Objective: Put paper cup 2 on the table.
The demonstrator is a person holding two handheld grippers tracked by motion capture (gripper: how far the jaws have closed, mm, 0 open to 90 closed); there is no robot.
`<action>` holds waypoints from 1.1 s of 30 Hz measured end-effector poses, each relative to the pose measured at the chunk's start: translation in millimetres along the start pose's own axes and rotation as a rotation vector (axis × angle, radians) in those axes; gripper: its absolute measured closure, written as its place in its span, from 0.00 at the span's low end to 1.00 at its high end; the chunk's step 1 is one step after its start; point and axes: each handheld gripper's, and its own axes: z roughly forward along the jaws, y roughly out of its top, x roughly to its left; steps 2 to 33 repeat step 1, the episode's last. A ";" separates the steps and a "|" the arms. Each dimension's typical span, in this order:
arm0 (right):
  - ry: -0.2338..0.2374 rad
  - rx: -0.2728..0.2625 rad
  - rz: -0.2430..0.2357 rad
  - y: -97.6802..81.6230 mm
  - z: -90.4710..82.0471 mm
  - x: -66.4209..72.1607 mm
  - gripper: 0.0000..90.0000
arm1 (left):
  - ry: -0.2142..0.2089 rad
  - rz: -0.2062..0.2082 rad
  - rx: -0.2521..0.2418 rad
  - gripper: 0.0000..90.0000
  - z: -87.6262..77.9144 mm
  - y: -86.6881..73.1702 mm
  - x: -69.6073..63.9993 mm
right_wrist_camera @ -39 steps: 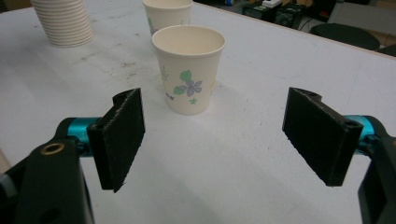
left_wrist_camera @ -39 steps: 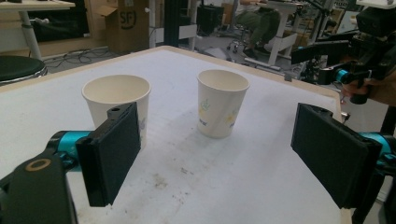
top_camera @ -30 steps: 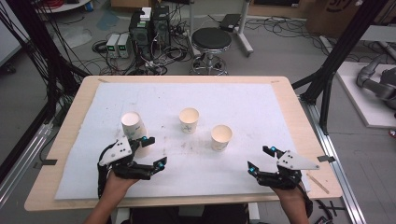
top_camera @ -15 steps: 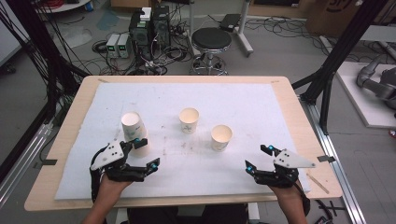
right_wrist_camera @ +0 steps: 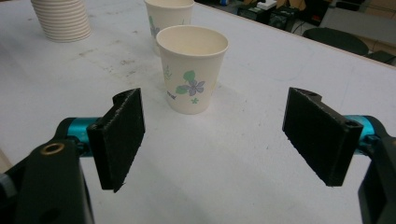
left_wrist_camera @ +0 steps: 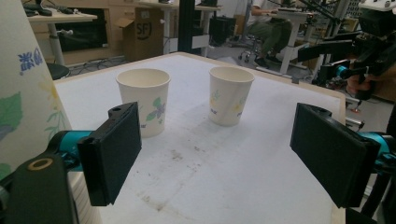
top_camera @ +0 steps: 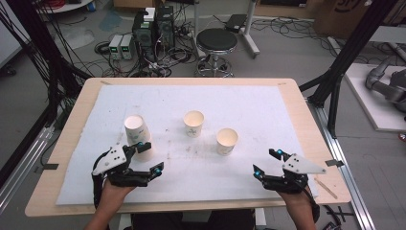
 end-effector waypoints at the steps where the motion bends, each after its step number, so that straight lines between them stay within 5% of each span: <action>1: -0.001 -0.001 0.004 -0.2 -0.4 0.0 0.24 | -0.002 0.001 -0.001 0.18 0.1 0.1 0.1; 33: -0.001 -0.001 0.004 -0.2 -0.4 0.0 0.24 | -0.002 0.001 -0.001 0.18 0.1 0.1 0.1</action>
